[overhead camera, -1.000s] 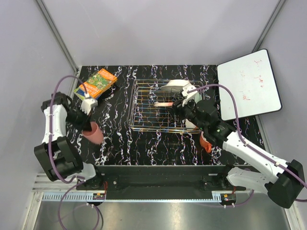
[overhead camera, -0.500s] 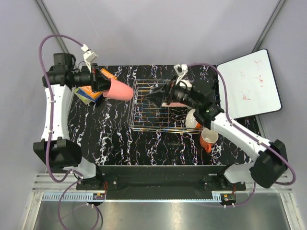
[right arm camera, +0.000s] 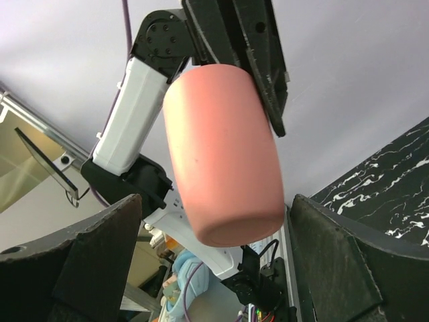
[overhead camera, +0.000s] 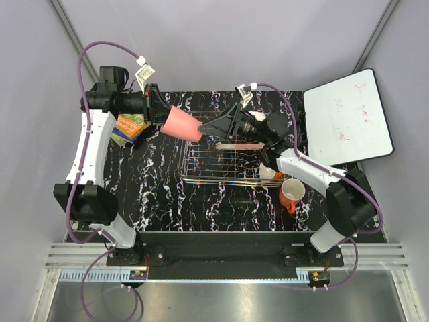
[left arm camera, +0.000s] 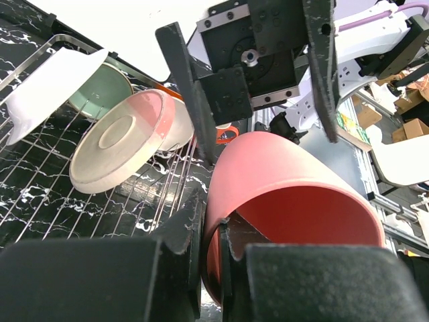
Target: Load the mixed dishes into the dish rack
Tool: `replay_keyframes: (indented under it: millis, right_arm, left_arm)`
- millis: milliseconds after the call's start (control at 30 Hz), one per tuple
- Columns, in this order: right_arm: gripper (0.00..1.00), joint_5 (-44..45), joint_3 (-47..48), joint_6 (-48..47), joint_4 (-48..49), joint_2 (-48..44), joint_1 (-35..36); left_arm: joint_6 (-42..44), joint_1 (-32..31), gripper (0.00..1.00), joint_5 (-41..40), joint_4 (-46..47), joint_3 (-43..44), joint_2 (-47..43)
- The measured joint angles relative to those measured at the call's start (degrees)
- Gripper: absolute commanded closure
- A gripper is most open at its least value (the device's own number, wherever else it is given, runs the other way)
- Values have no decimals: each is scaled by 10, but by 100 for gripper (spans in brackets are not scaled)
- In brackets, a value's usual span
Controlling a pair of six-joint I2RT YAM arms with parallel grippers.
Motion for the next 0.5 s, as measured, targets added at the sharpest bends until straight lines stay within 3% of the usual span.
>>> replay_keyframes:
  millis: [500]
  right_arm:
    - [0,-40,21,34,56,80,6]
  left_arm:
    - [4,-13,100,7,5,18,46]
